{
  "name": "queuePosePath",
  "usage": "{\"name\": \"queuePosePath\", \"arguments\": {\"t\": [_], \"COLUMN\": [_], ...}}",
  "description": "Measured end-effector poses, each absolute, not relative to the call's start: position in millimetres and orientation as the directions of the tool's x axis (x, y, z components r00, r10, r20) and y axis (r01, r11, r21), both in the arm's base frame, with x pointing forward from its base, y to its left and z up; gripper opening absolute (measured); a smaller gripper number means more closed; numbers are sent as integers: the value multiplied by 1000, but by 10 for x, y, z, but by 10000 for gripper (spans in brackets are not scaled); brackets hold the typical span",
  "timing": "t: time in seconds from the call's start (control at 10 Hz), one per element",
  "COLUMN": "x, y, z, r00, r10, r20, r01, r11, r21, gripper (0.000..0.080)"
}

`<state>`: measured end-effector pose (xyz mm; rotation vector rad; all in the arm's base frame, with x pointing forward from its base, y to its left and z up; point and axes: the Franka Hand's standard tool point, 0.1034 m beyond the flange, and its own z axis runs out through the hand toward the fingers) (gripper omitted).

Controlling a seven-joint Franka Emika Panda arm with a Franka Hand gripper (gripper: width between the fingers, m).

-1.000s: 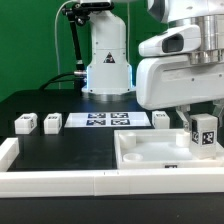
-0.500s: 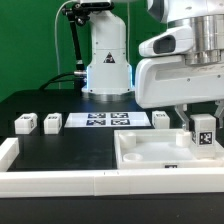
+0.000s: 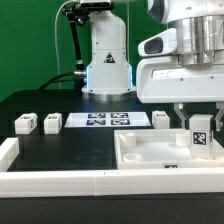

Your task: Assemble square table

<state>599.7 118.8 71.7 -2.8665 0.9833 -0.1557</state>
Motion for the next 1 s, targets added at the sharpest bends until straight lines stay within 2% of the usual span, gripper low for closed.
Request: {"name": "queuePosePath", "arguments": {"t": [0.3, 0.7, 0.9, 1.0], "x": [5985, 5989, 5987, 5985], "y": [1213, 1210, 1211, 1200], "z": [715, 714, 712, 710], "r00": [607, 395, 407, 469], "r10": [-794, -918, -913, -883], "r20": [25, -23, -21, -12], "r01": [-786, -911, -906, -875], "r11": [-604, -389, -401, -463], "r21": [-133, -140, -139, -138], "gripper": [291, 291, 291, 518]}}
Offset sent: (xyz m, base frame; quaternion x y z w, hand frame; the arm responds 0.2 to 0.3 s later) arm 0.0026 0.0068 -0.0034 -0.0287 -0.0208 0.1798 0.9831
